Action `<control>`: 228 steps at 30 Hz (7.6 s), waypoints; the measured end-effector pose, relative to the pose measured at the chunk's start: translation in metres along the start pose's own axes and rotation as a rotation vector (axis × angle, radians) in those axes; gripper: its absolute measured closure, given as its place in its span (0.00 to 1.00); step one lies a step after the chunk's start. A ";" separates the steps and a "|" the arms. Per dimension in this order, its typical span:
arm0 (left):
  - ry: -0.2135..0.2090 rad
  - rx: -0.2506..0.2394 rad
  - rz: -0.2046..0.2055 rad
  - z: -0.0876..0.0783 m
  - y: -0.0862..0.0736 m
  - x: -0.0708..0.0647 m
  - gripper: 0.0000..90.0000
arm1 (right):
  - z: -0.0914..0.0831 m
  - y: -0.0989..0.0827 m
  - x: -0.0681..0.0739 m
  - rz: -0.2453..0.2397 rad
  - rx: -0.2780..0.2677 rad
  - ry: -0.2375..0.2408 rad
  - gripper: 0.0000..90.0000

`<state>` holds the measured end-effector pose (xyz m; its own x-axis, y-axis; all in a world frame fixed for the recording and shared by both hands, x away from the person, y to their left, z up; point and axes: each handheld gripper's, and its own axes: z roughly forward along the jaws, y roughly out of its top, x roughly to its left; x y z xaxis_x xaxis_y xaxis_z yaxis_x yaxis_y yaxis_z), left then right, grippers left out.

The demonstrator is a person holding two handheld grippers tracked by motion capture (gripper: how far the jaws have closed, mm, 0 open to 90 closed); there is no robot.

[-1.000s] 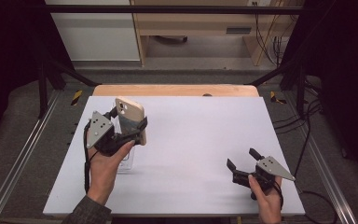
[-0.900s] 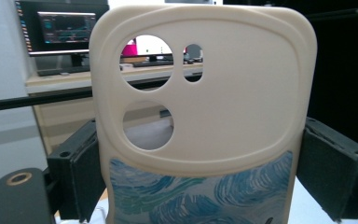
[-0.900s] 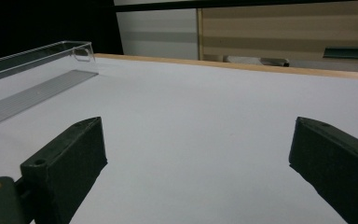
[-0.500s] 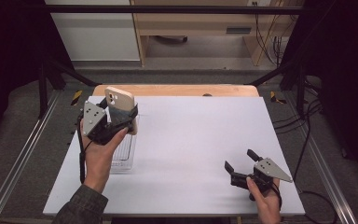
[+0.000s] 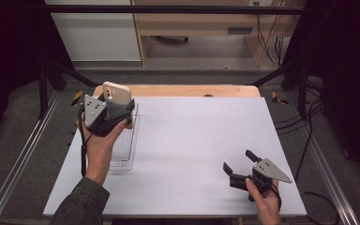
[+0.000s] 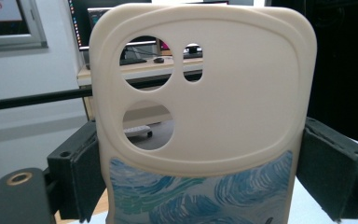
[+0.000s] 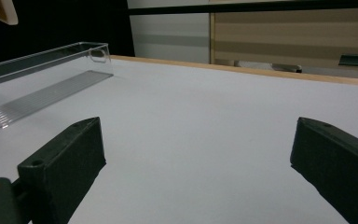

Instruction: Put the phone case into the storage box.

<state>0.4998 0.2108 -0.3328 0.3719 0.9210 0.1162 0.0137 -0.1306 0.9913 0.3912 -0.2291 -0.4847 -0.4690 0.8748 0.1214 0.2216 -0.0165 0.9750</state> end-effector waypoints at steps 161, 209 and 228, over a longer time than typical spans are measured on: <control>0.169 0.114 -0.121 0.113 -0.072 0.056 0.13 | -0.001 0.004 0.001 -0.041 -0.065 0.009 0.03; 0.182 0.166 -0.113 0.121 -0.085 0.058 0.13 | -0.001 0.004 0.003 -0.058 -0.053 0.013 0.03; 0.180 0.187 -0.100 0.125 -0.092 0.057 0.13 | 0.000 0.004 0.004 -0.054 -0.053 0.015 0.03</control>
<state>0.6353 0.2292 -0.4251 0.1894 0.9809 0.0442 0.2189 -0.0860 0.9720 0.3898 -0.2259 -0.4805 -0.4922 0.8676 0.0708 0.1503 0.0046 0.9886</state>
